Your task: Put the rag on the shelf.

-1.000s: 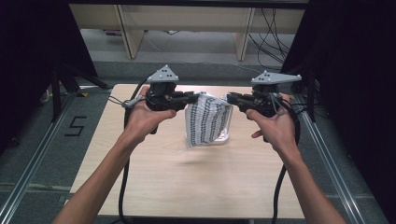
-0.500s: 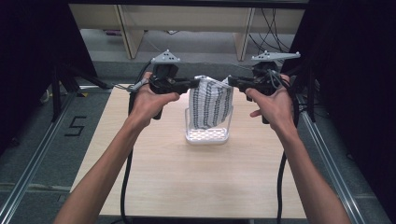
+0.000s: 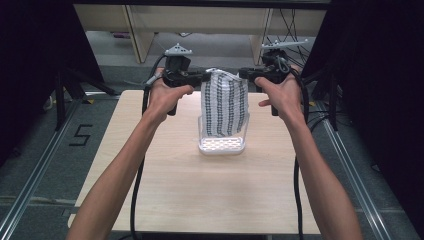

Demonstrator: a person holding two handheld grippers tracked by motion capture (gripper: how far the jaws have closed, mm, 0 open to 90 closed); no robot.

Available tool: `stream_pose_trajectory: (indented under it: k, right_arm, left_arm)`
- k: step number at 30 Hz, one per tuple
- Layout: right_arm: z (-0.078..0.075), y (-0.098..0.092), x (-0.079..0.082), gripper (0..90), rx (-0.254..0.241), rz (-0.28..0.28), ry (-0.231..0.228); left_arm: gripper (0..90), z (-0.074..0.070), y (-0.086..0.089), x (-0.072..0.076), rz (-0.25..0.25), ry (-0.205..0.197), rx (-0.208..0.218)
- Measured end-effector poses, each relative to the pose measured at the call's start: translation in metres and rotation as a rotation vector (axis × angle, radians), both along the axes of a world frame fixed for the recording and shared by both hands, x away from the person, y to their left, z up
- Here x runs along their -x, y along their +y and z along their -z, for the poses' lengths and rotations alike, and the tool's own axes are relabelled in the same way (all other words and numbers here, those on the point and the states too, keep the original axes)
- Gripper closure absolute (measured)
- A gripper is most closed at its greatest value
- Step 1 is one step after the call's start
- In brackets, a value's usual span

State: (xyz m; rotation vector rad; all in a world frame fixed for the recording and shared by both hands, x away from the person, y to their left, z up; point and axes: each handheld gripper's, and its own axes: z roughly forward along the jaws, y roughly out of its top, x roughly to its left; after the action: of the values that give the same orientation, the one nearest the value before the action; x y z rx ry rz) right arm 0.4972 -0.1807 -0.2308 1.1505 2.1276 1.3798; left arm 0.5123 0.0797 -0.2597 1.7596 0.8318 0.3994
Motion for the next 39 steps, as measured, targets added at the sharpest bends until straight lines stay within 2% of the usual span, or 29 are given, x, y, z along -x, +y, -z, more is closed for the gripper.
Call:
stream_pose_trajectory:
  k: [1,5,9,13,17,20,22,24,30,34,39]
  right_arm:
    - [0.002,0.001,-0.004,82.7,0.000,0.005,0.003]
    - [0.007,0.002,-0.020,83.1,-0.011,0.025,0.024]
    - [0.015,0.000,-0.033,83.2,-0.012,0.041,0.026]
    - [0.021,0.000,-0.042,83.2,-0.035,0.047,0.045]
    - [0.030,0.002,-0.054,82.9,-0.019,0.043,0.049]
    - [0.037,0.004,-0.061,82.7,-0.017,0.060,0.065]
    - [0.042,0.005,-0.066,82.5,-0.022,0.076,0.078]
    - [0.048,0.005,-0.071,82.1,-0.021,0.075,0.078]
    - [0.065,0.008,-0.081,81.7,-0.010,0.099,0.119]
    - [0.077,0.007,-0.084,81.3,0.008,0.115,0.140]
    - [0.092,0.006,-0.086,80.2,-0.011,0.126,0.179]
  left_arm:
    - [83.8,0.002,0.001,-0.004,-0.005,0.001,0.016]
    - [83.6,0.009,0.000,-0.015,-0.025,0.018,0.031]
    - [83.6,0.015,-0.003,-0.024,-0.037,0.023,0.043]
    - [83.6,0.020,-0.003,-0.031,-0.056,0.032,0.034]
    - [83.5,0.027,-0.004,-0.038,-0.073,0.039,0.024]
    - [83.2,0.031,-0.005,-0.043,-0.087,0.053,0.015]
    - [82.8,0.036,-0.005,-0.047,-0.092,0.059,0.033]
    - [82.4,0.041,-0.005,-0.050,-0.087,0.072,0.026]
    - [81.3,0.058,-0.005,-0.056,-0.102,0.109,0.013]
    - [79.5,0.070,-0.007,-0.059,-0.086,0.135,-0.007]
    - [79.4,0.081,-0.007,-0.063,-0.101,0.158,-0.019]
